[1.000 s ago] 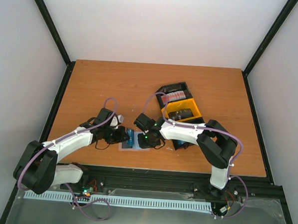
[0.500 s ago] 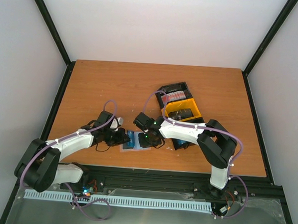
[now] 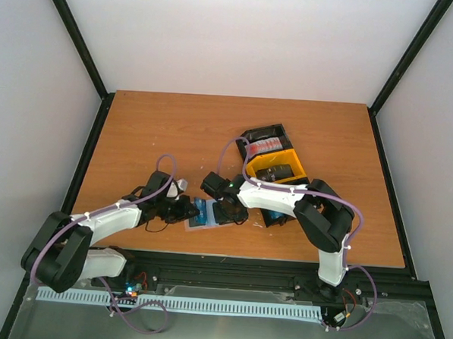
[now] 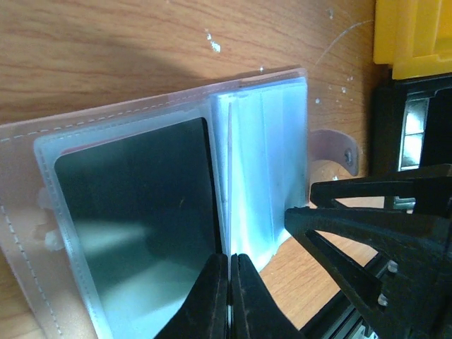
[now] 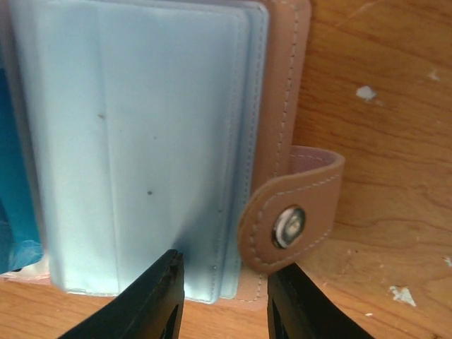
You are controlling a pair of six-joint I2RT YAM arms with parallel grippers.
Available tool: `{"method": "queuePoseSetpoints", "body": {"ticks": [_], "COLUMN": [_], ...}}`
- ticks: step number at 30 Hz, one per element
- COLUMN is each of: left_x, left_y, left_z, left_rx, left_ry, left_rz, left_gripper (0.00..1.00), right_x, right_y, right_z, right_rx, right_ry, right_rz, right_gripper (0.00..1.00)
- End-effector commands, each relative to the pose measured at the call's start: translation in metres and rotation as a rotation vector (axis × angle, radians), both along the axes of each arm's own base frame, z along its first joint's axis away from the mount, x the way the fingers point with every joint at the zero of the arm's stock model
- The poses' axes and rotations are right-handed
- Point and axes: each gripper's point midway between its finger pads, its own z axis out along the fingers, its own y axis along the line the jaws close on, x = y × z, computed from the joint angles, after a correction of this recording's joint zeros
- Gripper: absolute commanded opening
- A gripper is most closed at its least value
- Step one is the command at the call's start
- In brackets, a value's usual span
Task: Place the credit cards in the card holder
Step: Insert the credit card into the card holder.
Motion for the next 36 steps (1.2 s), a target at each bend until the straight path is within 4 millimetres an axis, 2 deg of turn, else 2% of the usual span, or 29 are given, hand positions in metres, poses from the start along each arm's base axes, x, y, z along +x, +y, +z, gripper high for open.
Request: {"method": "queuePoseSetpoints", "body": {"ticks": [1,8,13,16,21,26,36], "left_x": [0.008,0.01,0.01,0.006,0.003,0.003,0.005], "left_y": [-0.001,-0.003,-0.006,-0.011,-0.012,-0.015,-0.016], "left_z": [0.013,0.018,0.024,0.03,0.03,0.018,-0.005], "left_rx": [-0.029,-0.038,-0.074,-0.144,-0.185,-0.2,-0.203], "left_ry": [-0.055,-0.063,-0.068,-0.084,-0.081,-0.052,-0.006], "left_rz": [0.019,0.014,0.02,0.02,0.034,0.037,0.059], "left_gripper": [0.01,0.01,0.01,0.01,0.01,0.01,0.0], "right_x": [0.001,-0.009,-0.016,-0.02,-0.024,-0.02,-0.034], "right_y": [-0.013,-0.004,-0.008,-0.012,-0.016,-0.011,-0.006], "right_z": [-0.002,-0.016,-0.021,-0.021,-0.019,-0.009,-0.002], "right_rx": [-0.083,-0.001,0.034,0.058,0.1,0.174,0.253], "right_ry": [-0.027,0.033,0.061,0.068,0.077,0.083,0.145], "right_rz": [0.002,0.003,-0.032,-0.055,-0.063,-0.045,0.015], "right_gripper": [0.35,0.37,0.31,0.24,0.22,0.22,0.22]}}
